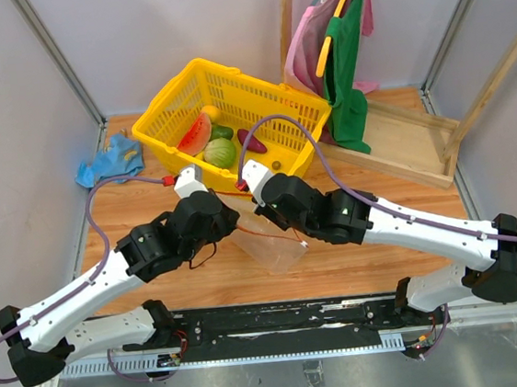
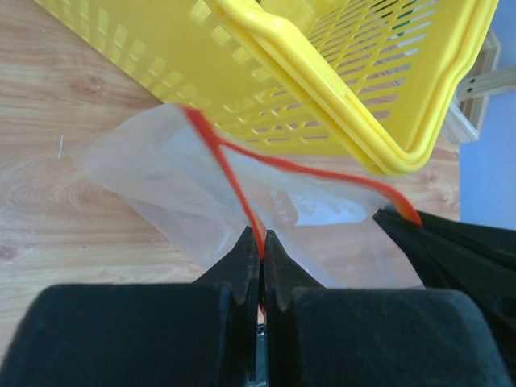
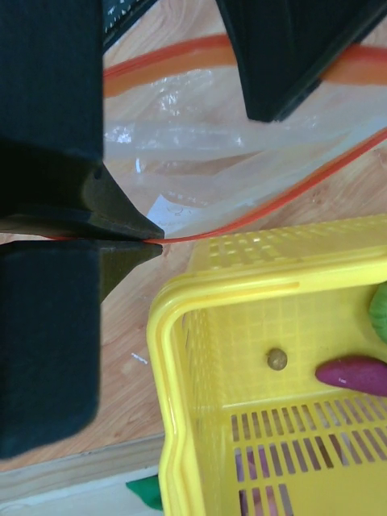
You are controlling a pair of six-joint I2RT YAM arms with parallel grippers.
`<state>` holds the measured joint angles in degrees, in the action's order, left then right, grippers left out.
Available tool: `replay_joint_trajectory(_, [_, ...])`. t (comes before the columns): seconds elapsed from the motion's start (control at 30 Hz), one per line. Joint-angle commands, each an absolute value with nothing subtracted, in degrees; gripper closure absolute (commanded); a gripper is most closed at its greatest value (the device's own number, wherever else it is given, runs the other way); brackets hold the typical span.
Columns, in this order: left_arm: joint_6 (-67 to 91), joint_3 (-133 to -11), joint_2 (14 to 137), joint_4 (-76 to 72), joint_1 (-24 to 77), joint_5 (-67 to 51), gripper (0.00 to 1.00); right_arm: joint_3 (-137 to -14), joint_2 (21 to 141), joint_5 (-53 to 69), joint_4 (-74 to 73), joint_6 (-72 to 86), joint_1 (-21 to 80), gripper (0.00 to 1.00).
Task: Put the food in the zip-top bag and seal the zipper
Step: Open the zipper of the food storage bag at the center of the board.
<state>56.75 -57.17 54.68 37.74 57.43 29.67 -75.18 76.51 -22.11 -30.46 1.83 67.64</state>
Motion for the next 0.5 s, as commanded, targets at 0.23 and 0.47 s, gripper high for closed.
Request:
replay_joint_trajectory(0.23, [53.33, -59.57, 53.51, 42.56, 56.54, 24.77, 1.0, -71.68, 71.62, -29.64, -33.71, -1.08, 62.01, 0.99])
replay_joint_trajectory(0.47, [46.78, -59.49, 55.04, 37.15, 56.51, 16.4, 1.0, -70.98, 68.31, -27.24, -39.05, -2.47, 56.61, 0.99])
